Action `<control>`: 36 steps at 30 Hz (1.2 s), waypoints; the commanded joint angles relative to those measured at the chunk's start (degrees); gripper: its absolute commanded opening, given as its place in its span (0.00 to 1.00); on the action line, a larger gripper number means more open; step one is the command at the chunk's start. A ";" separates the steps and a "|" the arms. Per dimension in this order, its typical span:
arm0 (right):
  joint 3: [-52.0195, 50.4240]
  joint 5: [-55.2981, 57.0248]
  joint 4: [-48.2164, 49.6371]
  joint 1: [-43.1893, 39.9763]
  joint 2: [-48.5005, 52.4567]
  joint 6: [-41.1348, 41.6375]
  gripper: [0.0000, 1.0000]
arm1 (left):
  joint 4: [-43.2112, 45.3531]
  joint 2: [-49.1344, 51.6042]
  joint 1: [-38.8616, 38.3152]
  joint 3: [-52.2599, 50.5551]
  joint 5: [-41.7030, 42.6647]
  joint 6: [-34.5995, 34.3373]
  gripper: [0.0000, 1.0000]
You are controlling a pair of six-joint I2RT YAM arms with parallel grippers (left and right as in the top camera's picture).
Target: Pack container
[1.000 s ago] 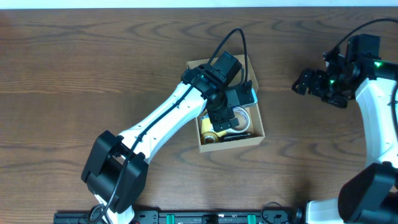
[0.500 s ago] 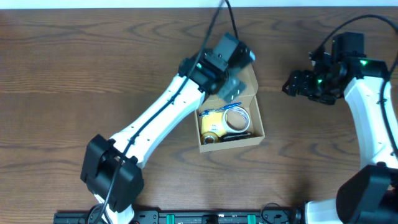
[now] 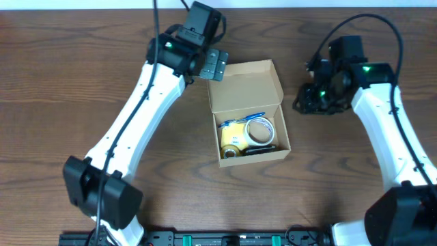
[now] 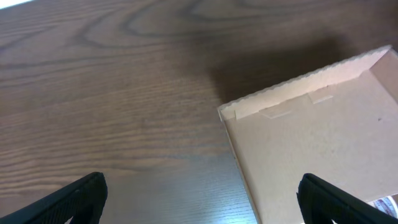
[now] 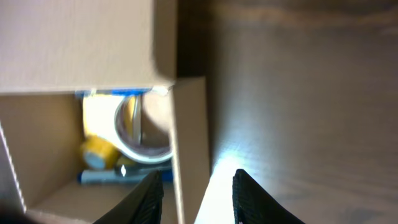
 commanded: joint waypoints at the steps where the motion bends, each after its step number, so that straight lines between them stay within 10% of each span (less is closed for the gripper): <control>1: 0.68 -0.33 -2.47 3.96 0.02 -1.16 0.33 | -1.09 -2.32 0.26 0.94 -0.33 -1.29 0.98; 14: -1.97 3.56 -3.08 14.80 0.02 -1.11 0.02 | -1.90 -2.40 0.26 0.94 0.13 -3.89 0.98; 36: -15.06 -1.29 0.70 15.04 0.02 1.57 0.01 | -1.95 -2.40 0.26 0.94 0.11 -3.87 0.98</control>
